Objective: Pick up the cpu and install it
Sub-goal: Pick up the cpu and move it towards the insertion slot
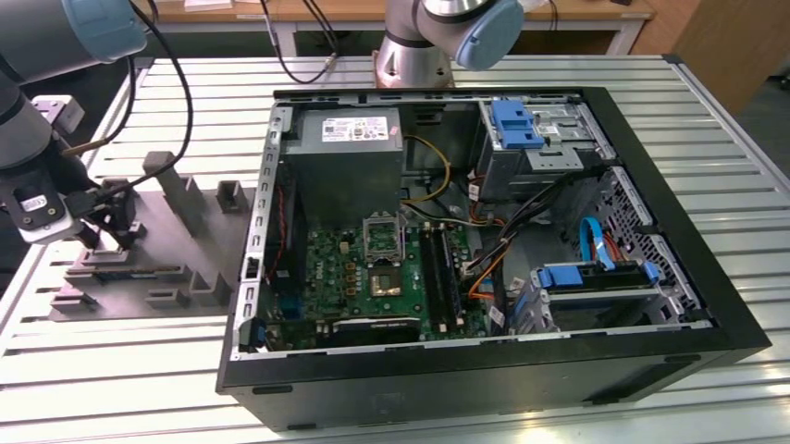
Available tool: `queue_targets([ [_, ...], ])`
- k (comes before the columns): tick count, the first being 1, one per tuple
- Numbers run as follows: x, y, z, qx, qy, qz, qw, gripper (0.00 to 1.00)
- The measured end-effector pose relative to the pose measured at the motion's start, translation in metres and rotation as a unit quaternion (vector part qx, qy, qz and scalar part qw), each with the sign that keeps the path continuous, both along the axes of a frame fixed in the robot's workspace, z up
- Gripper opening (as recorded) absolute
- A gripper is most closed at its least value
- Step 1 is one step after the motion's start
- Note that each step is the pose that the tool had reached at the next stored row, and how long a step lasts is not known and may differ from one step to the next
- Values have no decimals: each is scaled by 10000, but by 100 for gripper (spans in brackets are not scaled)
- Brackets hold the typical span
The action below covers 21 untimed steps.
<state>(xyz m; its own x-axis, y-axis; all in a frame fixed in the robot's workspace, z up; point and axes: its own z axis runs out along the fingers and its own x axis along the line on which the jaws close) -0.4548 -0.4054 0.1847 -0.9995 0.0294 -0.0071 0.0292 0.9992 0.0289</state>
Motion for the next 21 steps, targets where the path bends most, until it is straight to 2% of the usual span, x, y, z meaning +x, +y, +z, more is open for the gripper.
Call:
queue_targets([
  [8,0,0,5,0,0,0,10000,47],
  [21,0,0,181,0,0,0,10000,47],
])
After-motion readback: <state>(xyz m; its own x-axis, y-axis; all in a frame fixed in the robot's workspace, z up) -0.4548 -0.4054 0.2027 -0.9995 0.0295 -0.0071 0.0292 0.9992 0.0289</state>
